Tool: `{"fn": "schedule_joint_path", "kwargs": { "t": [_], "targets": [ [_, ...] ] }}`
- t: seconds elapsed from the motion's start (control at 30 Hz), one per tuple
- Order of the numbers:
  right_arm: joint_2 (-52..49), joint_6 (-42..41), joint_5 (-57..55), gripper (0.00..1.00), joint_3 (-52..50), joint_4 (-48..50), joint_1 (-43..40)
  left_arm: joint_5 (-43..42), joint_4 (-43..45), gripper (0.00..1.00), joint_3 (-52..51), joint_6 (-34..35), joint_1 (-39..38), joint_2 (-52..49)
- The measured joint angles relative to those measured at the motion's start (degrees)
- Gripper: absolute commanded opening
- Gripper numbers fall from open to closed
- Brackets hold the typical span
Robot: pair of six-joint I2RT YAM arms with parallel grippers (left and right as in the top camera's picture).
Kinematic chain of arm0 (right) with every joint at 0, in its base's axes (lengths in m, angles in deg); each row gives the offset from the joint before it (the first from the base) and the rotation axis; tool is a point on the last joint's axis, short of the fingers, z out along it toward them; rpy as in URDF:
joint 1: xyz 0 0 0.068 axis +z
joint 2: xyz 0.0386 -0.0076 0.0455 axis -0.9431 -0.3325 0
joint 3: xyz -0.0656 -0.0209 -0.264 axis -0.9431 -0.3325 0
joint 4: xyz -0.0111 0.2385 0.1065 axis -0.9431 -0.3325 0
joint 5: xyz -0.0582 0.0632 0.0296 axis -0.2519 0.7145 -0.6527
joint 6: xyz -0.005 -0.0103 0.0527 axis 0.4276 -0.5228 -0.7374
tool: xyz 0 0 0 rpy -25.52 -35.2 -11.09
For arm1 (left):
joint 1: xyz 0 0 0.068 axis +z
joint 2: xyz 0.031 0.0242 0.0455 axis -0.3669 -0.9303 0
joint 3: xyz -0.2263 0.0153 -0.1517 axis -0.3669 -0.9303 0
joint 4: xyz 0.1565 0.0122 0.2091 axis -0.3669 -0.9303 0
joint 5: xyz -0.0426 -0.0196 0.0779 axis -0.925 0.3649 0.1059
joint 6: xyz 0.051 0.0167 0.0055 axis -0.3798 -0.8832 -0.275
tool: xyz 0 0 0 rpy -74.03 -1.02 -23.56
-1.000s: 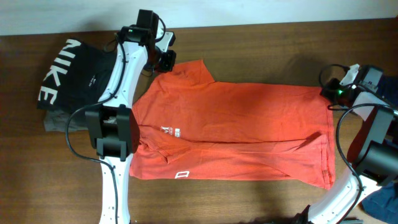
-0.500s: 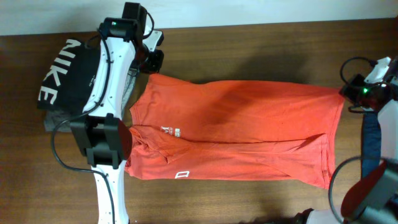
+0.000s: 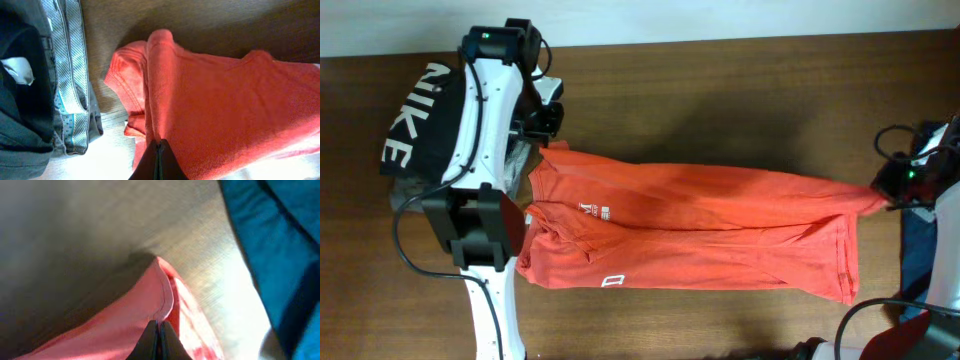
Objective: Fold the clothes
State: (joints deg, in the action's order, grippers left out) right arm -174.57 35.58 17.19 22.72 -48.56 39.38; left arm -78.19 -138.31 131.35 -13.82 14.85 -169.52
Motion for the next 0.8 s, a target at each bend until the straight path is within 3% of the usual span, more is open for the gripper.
{"fn": "schedule_joint_path", "kwargs": {
  "t": [0.4,0.8],
  "targets": [
    [0.0,0.0,-2.7,0.04,-2.5,-3.0,0.0,-1.8,0.2,0.01,-17.0,0.0,0.2,0.2],
    [0.0,-1.1,-3.1,0.08,-10.7,-1.4,0.0,-4.5,0.1,0.02,-19.8,0.0,0.2,0.2]
  ]
}}
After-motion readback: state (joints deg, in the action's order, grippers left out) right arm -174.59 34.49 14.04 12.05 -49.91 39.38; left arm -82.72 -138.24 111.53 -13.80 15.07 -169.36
